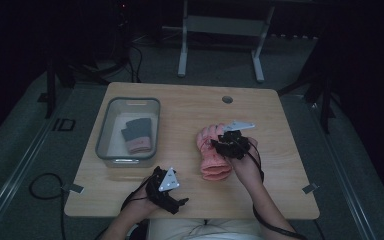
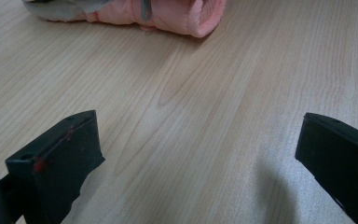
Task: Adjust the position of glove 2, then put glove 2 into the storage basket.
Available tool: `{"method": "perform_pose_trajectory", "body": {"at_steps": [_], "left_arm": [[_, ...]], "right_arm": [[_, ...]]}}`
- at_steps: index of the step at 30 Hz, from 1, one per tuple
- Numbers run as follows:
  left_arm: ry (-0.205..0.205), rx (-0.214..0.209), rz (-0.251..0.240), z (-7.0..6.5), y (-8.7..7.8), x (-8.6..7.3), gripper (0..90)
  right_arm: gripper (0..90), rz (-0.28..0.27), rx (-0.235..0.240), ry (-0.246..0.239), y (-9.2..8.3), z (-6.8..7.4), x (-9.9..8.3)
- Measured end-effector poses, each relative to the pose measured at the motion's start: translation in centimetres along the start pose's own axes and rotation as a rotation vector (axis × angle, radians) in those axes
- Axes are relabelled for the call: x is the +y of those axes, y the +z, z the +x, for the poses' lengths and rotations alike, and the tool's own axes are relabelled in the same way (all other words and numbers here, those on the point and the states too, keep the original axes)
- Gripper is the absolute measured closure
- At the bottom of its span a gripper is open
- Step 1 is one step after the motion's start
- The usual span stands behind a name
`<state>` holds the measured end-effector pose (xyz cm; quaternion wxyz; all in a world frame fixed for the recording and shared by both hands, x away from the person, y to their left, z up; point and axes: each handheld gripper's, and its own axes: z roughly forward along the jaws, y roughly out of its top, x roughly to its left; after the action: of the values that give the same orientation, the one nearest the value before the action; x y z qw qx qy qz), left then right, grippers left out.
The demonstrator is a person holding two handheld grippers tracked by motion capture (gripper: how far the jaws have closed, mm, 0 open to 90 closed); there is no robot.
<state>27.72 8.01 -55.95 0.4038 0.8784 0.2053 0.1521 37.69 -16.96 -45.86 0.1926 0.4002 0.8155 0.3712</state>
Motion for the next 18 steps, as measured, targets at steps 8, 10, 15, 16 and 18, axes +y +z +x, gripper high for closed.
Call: {"method": "perform_pose_trajectory", "body": {"at_steps": [8, 10, 15, 16, 18], "left_arm": [[-0.021, -0.031, -0.006, 0.0, -0.1, 0.1, 0.0], [-0.035, -0.035, -0.027, -0.1, -0.3, 0.5, 0.0], [-0.049, -0.022, -0.040, -0.1, -0.5, 1.0, 0.0], [-0.053, -0.017, -0.047, -0.1, -0.7, 1.3, 0.0], [-0.080, -0.012, -0.077, 0.0, -1.1, 1.7, 0.0]], "right_arm": [[63.2, -0.020, -0.005, 0.006, -1.4, -1.0, -0.2], [63.0, -0.028, -0.010, 0.013, -1.9, -1.5, -0.2], [62.8, -0.027, -0.020, 0.007, -2.3, -2.2, -0.3], [63.1, -0.024, -0.028, 0.004, -2.4, -2.6, -0.3], [64.2, -0.023, -0.028, 0.008, -2.5, -3.1, -0.3]]}}
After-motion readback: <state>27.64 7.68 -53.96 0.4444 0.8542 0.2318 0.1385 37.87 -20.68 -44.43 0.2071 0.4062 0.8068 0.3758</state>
